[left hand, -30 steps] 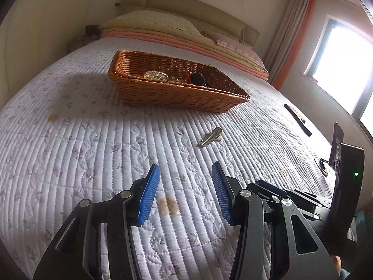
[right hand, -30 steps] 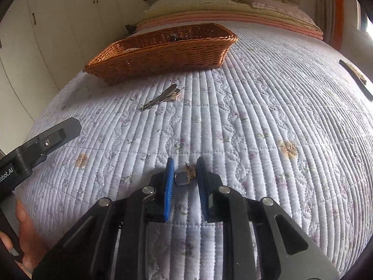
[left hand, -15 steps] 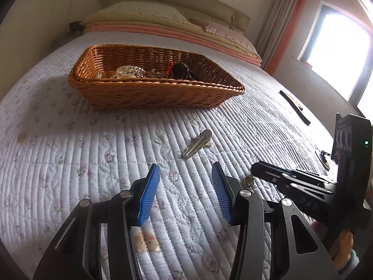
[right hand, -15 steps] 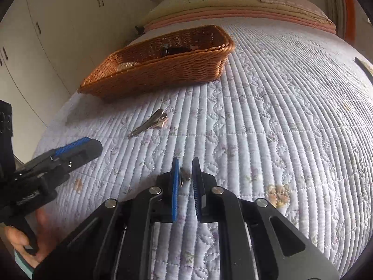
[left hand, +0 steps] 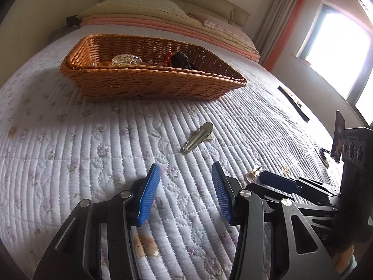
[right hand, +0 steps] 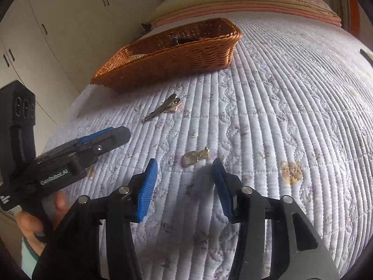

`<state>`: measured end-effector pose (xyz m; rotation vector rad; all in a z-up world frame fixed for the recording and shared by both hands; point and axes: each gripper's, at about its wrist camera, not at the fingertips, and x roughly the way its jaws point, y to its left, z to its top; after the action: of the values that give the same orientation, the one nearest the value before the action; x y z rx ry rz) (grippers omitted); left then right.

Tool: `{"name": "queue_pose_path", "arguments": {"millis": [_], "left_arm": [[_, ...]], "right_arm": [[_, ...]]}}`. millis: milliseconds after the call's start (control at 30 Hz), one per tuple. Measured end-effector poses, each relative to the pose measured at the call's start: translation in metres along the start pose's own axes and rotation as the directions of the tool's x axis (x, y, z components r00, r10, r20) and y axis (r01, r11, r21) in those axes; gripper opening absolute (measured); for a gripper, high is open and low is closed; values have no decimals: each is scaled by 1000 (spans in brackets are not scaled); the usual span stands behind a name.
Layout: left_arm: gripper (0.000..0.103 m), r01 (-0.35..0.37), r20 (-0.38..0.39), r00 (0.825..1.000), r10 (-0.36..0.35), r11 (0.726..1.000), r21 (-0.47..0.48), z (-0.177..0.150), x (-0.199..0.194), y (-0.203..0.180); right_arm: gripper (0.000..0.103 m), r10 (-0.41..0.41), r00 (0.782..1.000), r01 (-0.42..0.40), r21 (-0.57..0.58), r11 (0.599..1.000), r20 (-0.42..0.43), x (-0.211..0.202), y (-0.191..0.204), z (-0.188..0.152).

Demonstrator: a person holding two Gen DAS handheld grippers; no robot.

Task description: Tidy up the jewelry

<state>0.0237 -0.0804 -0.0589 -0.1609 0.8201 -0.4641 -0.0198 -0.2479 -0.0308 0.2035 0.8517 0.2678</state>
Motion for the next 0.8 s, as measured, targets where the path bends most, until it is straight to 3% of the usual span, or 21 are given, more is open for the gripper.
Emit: {"name": "queue_pose_path", "arguments": {"millis": [200,433,567,767,800], "left_arm": [[45,22,-12,1000,-22,1000,-6,2,0,4],[45,0,-60,998,6,995,99,17,18,-10],[45,-10,-84,996,25,984,179,34,37,-20],[43,-14,-123,991,42,975,220,48,61,-25],[35,-19,-124,991,47,975,222,48,60,-26]], "right_arm": [[18,-138,990,139,-84,987,9,12,7,8],[17,-147,989,149,-141,979,21,18,2,16],[17,-142,989,144,-109,983,25,22,-13,26],[17,-110,994,112,-85,990,27,22,-21,27],[17,-106,994,108,-82,991,27,22,-21,27]]}}
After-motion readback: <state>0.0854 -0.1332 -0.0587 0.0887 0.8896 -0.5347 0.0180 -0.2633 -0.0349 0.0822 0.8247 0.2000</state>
